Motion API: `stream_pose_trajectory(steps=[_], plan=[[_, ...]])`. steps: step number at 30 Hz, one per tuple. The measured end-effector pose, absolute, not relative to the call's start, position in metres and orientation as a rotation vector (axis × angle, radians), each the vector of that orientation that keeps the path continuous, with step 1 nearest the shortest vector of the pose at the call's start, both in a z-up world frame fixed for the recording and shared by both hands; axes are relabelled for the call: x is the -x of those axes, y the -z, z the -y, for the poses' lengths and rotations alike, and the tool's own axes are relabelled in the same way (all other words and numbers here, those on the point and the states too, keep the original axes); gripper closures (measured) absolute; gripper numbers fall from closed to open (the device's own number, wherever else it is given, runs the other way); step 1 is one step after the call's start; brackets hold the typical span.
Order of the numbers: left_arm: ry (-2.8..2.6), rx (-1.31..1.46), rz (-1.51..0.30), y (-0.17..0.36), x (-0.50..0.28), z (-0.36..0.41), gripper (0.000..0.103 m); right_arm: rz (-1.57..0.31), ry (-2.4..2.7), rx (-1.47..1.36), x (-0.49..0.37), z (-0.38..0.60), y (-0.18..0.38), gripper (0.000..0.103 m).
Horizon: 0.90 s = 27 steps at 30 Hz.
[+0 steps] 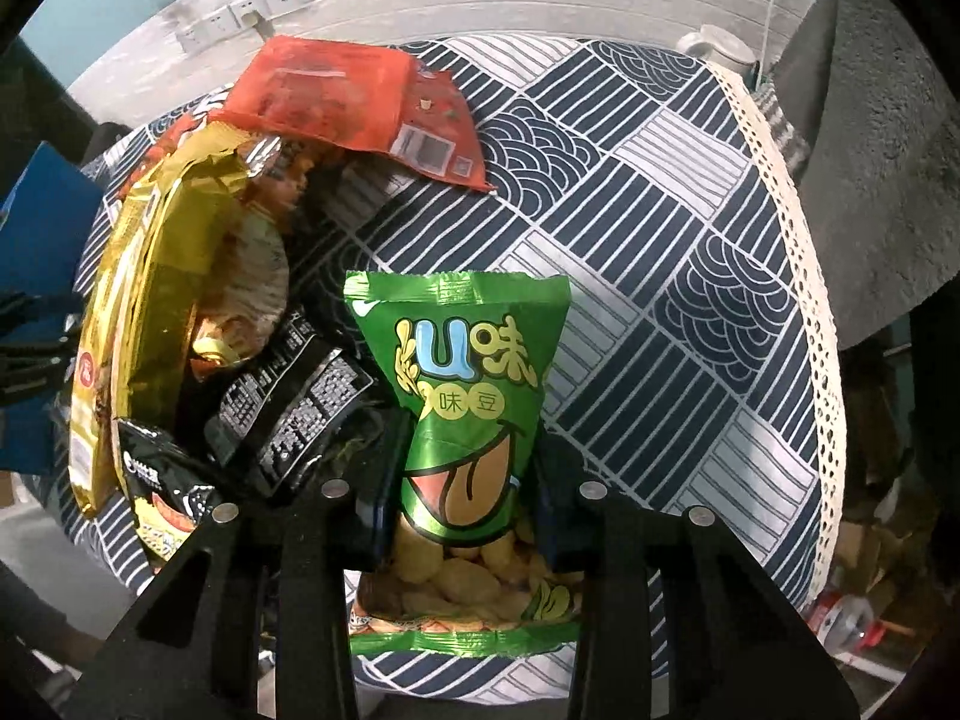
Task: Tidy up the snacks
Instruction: 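Grasp the silver foil bar with the left tool while the right tool lifts the green bag, then carry both snacks over the cardboard box and open both tools to drop them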
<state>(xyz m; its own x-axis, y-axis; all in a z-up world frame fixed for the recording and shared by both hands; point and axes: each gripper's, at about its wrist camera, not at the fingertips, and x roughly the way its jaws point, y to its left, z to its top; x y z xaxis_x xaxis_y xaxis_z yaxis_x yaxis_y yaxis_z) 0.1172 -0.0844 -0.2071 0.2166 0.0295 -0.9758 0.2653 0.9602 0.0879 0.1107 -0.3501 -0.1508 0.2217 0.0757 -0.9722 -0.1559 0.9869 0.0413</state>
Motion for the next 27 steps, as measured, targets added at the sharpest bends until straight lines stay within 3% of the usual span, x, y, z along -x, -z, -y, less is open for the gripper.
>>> stream_pose_trajectory(steps=[1, 3, 4, 10, 27], plan=[[0.163, -0.275, -1.343, 0.208, -0.117, 0.087, 0.050, -1.335, -0.163, 0.072, -0.107, 0.354, 0.154, 0.069], [0.169, -0.297, -1.340, 0.209, -0.117, 0.091, 0.069, -1.329, -0.167, 0.077, -0.103, 0.355, 0.145, 0.069], [0.179, -0.294, -1.345, 0.209, -0.116, 0.092, 0.073, -1.325, -0.167, 0.079, -0.103, 0.354, 0.143, 0.069], [0.152, -0.295, -1.322, 0.204, -0.111, 0.090, 0.074, -1.281, -0.172, 0.077, -0.105, 0.354, 0.132, 0.069], [0.156, -0.220, -1.106, 0.112, -0.082, 0.080, 0.074, -1.136, -0.256, 0.110, -0.092, 0.316, 0.072, 0.069]])
